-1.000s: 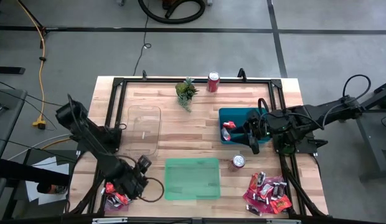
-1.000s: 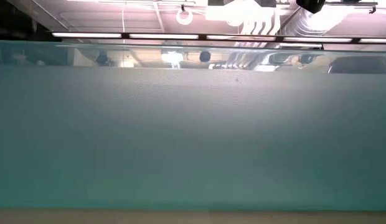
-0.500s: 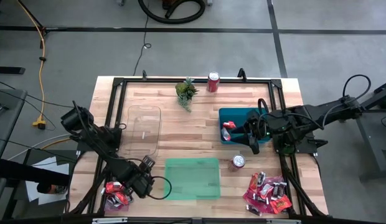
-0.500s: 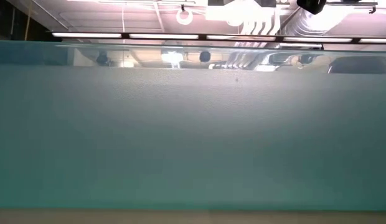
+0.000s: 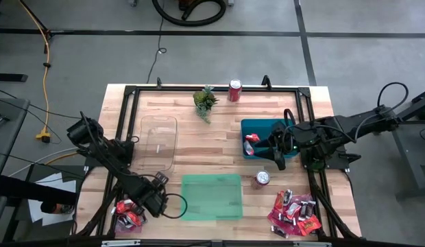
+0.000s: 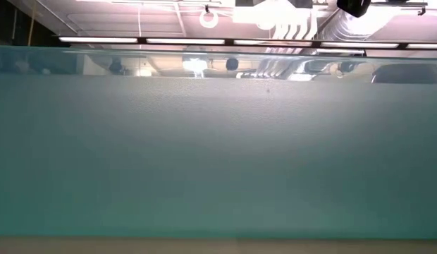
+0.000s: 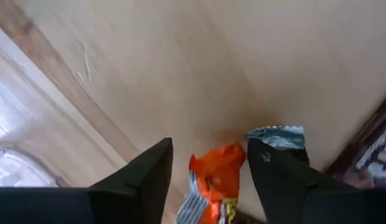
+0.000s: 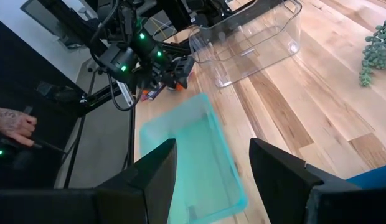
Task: Sort candy
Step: Put the orange chocolate into the blue bin
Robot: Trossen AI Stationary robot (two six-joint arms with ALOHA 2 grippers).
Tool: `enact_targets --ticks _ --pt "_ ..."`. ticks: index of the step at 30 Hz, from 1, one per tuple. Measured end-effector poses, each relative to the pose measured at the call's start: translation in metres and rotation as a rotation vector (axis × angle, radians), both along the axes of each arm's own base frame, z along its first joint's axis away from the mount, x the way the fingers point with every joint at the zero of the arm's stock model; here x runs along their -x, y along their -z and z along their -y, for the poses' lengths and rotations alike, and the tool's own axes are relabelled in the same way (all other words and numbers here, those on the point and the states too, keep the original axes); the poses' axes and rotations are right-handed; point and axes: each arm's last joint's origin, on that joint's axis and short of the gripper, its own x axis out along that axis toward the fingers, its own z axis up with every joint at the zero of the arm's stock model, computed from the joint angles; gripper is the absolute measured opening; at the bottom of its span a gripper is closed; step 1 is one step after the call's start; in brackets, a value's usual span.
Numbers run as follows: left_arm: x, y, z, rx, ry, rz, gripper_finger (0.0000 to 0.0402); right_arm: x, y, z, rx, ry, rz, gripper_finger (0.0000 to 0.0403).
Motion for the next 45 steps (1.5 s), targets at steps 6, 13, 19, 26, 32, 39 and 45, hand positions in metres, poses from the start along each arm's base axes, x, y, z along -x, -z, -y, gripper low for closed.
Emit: enact_targets --ticks 6,13,19,26,32,39,45 --pt "0.000 0.000 0.003 0.055 -0.041 -0.023 0.0054 0.000 0.001 0.000 0.003 0.000 -0.009 0.0197" --pt "0.001 -0.003 0.002 0.078 -0.114 -0.050 0.0017 0.001 0.001 0.000 0.004 0.000 -0.013 0.0197" --pt "-0.002 -0.038 -0.001 0.173 -0.140 0.044 0.0005 0.001 0.001 0.000 0.004 0.000 -0.013 0.0197" --pt "0.014 -0.062 -0.020 0.188 -0.166 0.057 0.0053 0.001 0.001 0.000 0.011 -0.004 -0.013 0.0197" --pt "0.018 -0.048 -0.024 0.159 -0.107 0.054 0.0135 0.001 0.001 0.000 0.007 -0.002 -0.015 0.0197" --pt "0.018 -0.031 -0.024 0.133 -0.060 0.048 0.0212 0.001 0.002 0.000 0.006 -0.001 -0.020 0.0197" --pt "0.015 -0.020 -0.021 0.079 0.027 0.031 0.0226 0.001 0.002 0.000 0.006 0.000 -0.020 0.0197"
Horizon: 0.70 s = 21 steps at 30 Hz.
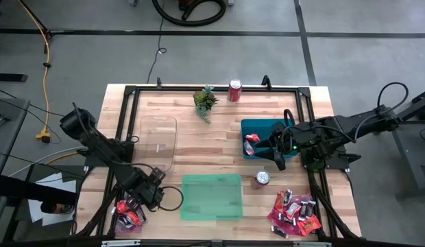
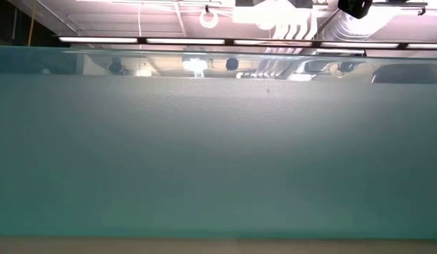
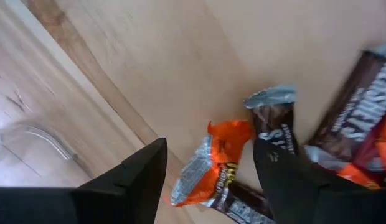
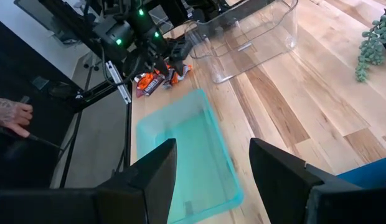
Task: Sort candy
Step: Put the orange chocolate into the blue bin
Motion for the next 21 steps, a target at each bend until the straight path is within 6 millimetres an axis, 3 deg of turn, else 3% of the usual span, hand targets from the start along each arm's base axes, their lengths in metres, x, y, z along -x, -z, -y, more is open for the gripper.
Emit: enact_targets --ticks 7,21 --pt "-0.002 0.014 0.004 -0.001 0.015 -0.056 0.0225 0.000 0.000 0.000 0.000 0.000 0.000 0.0197" --pt "-0.003 0.014 0.007 0.013 0.021 -0.045 0.0202 0.000 0.000 0.000 0.000 0.000 0.000 0.0197"
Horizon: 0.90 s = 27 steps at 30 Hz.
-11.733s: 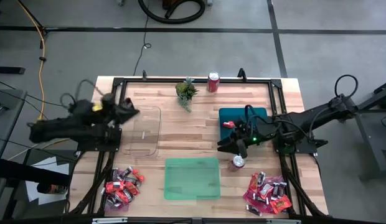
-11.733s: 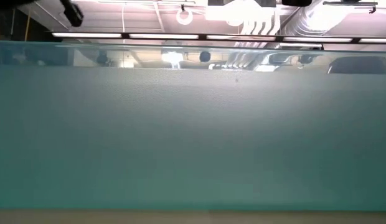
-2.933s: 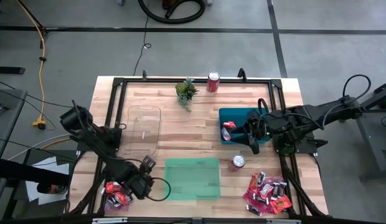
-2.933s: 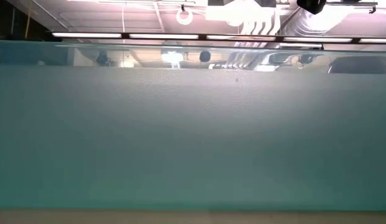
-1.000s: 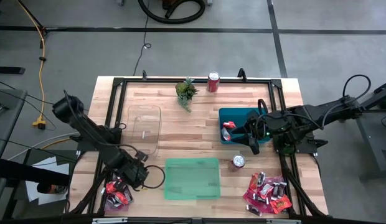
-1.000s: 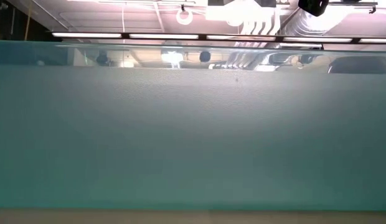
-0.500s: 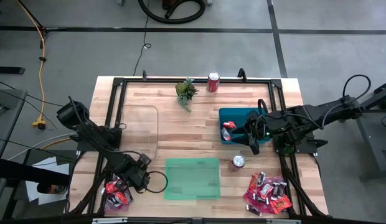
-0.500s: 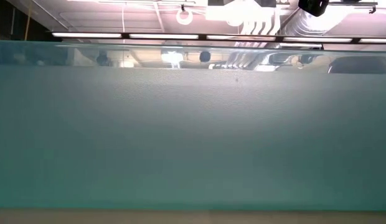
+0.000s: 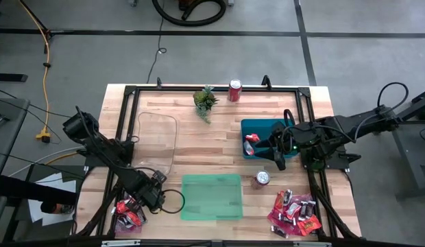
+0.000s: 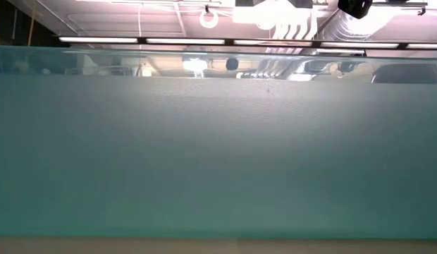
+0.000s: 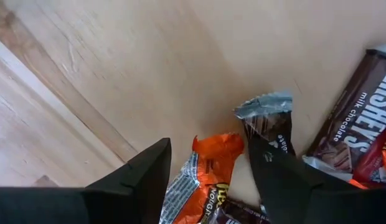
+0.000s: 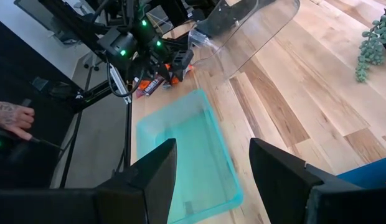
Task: Sort candy
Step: Put the orange chocolate into the blue bin
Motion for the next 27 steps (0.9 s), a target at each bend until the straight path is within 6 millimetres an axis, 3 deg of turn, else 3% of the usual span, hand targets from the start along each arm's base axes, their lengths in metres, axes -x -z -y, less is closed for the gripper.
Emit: enact_targets --ticks 16,22,27 --pt "0.002 -0.011 -0.003 -0.083 0.036 -0.044 0.0202 0.000 0.000 0.000 0.000 0.000 0.000 0.0197" --pt "0.002 -0.017 -0.001 -0.040 0.043 -0.041 0.0202 0.000 0.000 0.000 0.000 0.000 0.000 0.0197" --pt "0.007 -0.017 0.005 -0.006 0.180 -0.045 0.0202 0.000 0.000 0.000 -0.003 0.002 0.000 0.0197"
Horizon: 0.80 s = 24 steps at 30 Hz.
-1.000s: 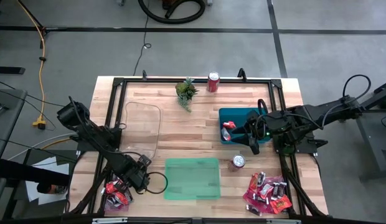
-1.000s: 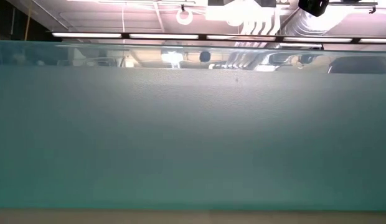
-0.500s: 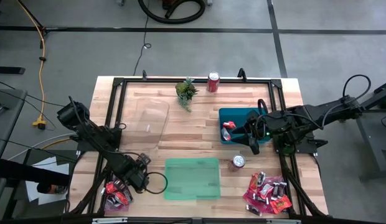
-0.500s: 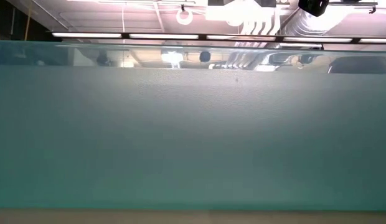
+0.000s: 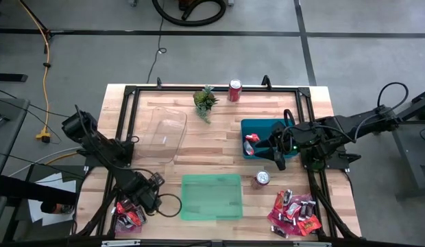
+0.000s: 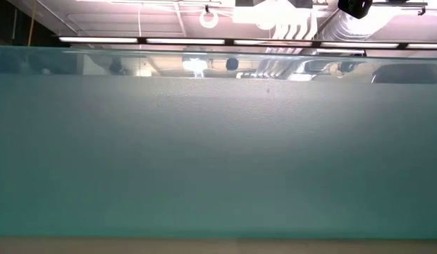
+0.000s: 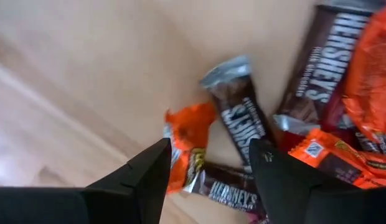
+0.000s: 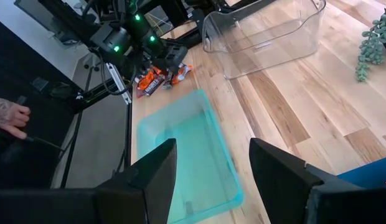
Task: Sort candy
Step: Put the orange chocolate into the blue bin
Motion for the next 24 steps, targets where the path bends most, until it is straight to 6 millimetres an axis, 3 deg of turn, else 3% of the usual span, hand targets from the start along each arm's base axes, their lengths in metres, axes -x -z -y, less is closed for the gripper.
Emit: enact_targets --ticks 6,12,24 --pt "-0.002 0.004 0.007 0.040 0.132 0.057 0.0202 0.000 0.000 0.000 0.000 0.000 0.000 0.0197" --pt "0.004 0.015 -0.003 -0.019 0.134 0.031 0.0202 0.000 0.000 0.000 -0.001 0.000 0.004 0.0197" --pt "0.004 0.016 -0.007 -0.123 0.136 0.084 0.0202 0.000 -0.001 0.000 -0.001 -0.001 0.007 0.0197"
